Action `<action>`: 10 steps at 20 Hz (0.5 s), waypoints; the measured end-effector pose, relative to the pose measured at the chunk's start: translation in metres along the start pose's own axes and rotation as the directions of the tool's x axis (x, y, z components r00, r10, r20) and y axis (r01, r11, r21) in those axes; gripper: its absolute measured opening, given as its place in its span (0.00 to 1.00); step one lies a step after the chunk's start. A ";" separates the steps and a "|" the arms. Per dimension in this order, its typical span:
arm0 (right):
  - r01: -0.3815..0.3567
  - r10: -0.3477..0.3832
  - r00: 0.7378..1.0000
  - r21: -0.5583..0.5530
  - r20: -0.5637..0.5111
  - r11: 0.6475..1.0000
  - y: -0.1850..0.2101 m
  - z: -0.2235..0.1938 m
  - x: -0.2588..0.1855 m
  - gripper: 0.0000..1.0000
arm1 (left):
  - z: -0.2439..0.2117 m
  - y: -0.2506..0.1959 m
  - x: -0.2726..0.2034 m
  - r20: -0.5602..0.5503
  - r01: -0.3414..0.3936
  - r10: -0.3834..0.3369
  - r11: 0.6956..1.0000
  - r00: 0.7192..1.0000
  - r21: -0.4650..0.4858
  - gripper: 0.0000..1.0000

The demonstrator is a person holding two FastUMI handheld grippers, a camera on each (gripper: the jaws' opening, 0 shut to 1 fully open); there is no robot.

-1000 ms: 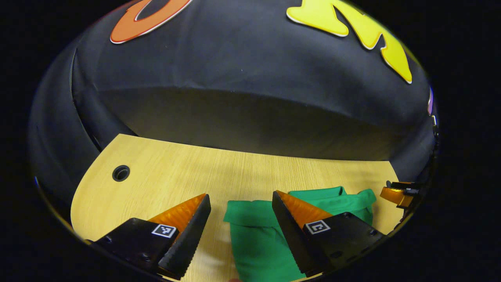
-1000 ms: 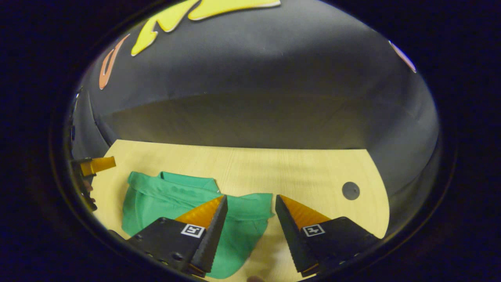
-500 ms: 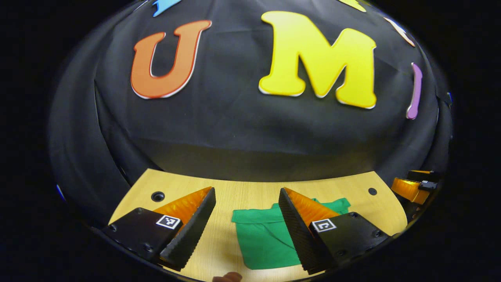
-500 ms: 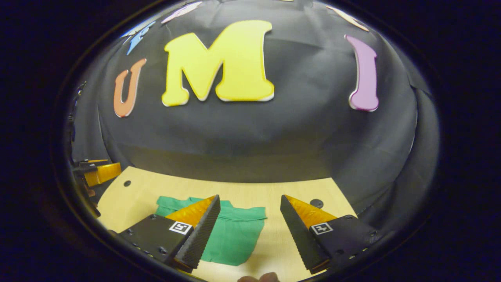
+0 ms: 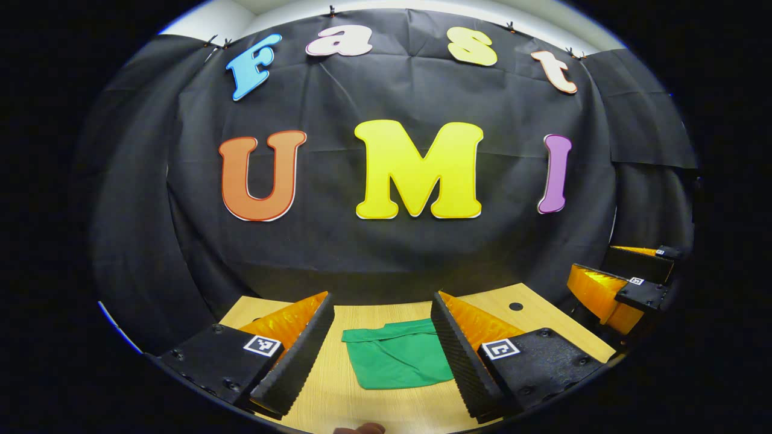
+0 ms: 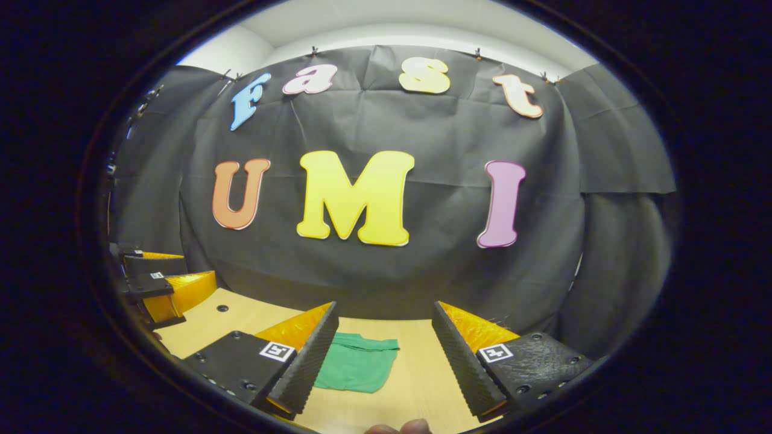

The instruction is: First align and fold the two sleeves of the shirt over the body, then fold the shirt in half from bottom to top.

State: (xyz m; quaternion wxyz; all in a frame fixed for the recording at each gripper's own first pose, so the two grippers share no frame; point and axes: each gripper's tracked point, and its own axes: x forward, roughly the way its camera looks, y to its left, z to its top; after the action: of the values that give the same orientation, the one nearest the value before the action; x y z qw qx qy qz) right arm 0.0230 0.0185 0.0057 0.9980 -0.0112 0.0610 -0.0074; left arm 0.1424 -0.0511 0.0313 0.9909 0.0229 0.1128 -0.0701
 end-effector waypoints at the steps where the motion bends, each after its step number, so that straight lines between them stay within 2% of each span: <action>1: -0.002 0.002 1.000 0.007 0.001 1.000 0.006 -0.001 -0.013 0.96 | 0.001 -0.002 -0.009 0.014 -0.006 0.006 1.000 1.000 0.013 1.00; 2: -0.001 0.001 1.000 0.016 0.000 1.000 0.008 -0.001 -0.023 0.96 | 0.003 -0.004 -0.020 0.026 -0.012 0.011 1.000 1.000 0.022 1.00; 3: -0.003 0.003 1.000 0.026 0.000 1.000 0.009 -0.002 -0.029 0.96 | 0.005 -0.006 -0.026 0.034 -0.017 0.017 0.999 0.999 0.027 0.94; 4: -0.006 0.006 1.000 0.033 0.000 0.999 0.010 -0.003 -0.034 0.96 | 0.004 -0.005 -0.031 0.037 -0.025 0.024 0.999 0.999 0.026 1.00; 10: -0.059 0.059 0.998 0.067 0.000 0.996 0.001 -0.012 -0.039 0.96 | 0.008 -0.013 -0.042 0.050 -0.087 0.087 0.996 0.995 -0.002 1.00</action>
State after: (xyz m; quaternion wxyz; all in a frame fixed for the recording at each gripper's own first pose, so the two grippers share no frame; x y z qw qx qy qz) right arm -0.0174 0.0202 -0.0016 0.9976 0.0242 0.0618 0.0202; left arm 0.1018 -0.0584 0.0478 0.9955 0.0261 0.0869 -0.0274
